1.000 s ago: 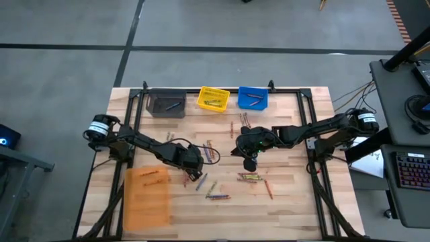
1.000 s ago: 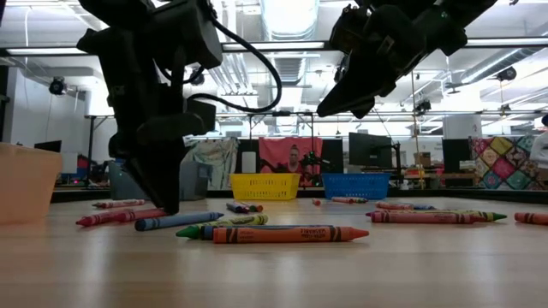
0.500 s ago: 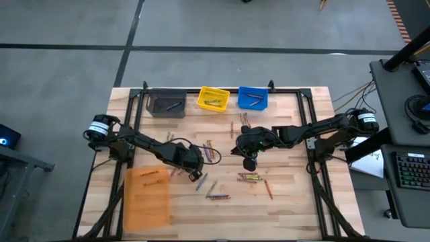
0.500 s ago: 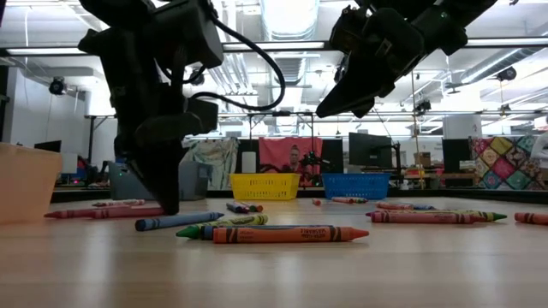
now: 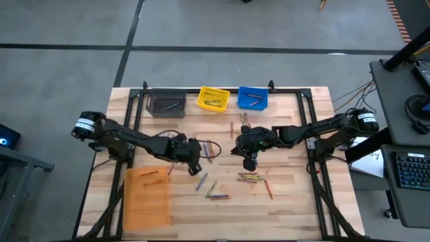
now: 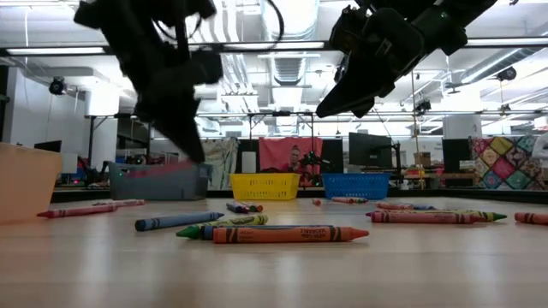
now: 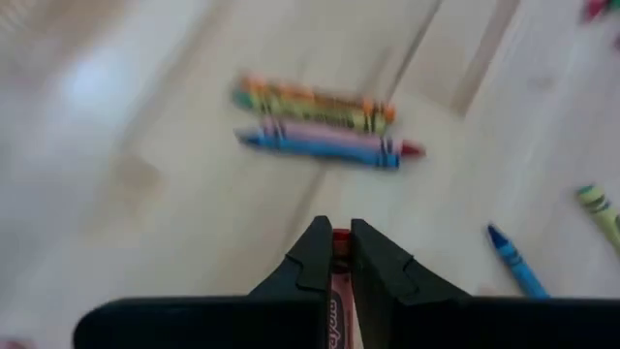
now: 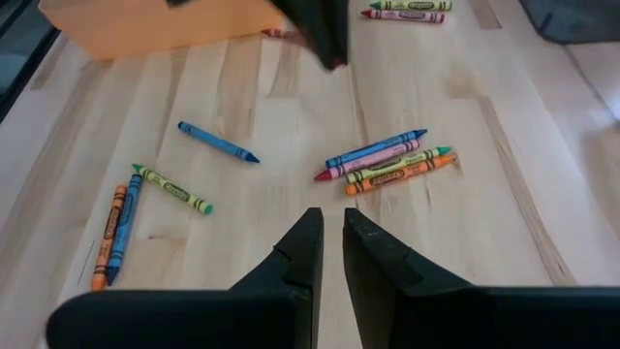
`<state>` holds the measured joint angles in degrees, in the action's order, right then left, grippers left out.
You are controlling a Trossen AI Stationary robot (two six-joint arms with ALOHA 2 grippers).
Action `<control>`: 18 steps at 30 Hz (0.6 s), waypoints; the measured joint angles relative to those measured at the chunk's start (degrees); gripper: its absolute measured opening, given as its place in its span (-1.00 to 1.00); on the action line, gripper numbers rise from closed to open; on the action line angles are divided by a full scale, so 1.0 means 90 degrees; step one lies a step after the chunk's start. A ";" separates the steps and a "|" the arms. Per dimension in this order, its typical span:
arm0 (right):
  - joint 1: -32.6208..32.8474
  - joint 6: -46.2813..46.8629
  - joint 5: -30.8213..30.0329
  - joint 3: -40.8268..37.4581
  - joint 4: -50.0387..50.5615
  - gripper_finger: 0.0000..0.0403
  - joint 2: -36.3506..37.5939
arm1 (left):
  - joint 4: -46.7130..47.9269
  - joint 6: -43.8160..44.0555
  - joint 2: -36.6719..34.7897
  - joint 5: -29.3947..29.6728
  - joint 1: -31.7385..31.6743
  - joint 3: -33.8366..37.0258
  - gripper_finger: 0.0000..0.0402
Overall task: Sort crayons
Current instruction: Put the red crayon into the blue bin
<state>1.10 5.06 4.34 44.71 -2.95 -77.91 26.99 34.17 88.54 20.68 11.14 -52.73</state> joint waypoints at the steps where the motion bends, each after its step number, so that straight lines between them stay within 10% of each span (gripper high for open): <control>1: -0.0002 -0.0020 0.0000 0.0000 -0.0029 -0.83 0.0000 | -0.0032 -0.0192 -0.0149 0.0114 0.0000 0.0000 -1.00; 9: -0.0002 -0.0261 -0.0005 0.0000 -0.0938 -0.83 0.0000 | -0.1911 -0.2609 -0.1475 0.0174 -0.0042 0.0000 -1.00; 18: -0.0002 -0.0977 -0.0376 0.0002 -0.2480 -0.83 0.0000 | -0.5182 -0.4549 -0.2253 -0.1441 -0.0649 0.0622 -1.00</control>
<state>1.08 -3.74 0.95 44.73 -25.27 -77.91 -19.65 -6.77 68.26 7.71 5.29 -47.13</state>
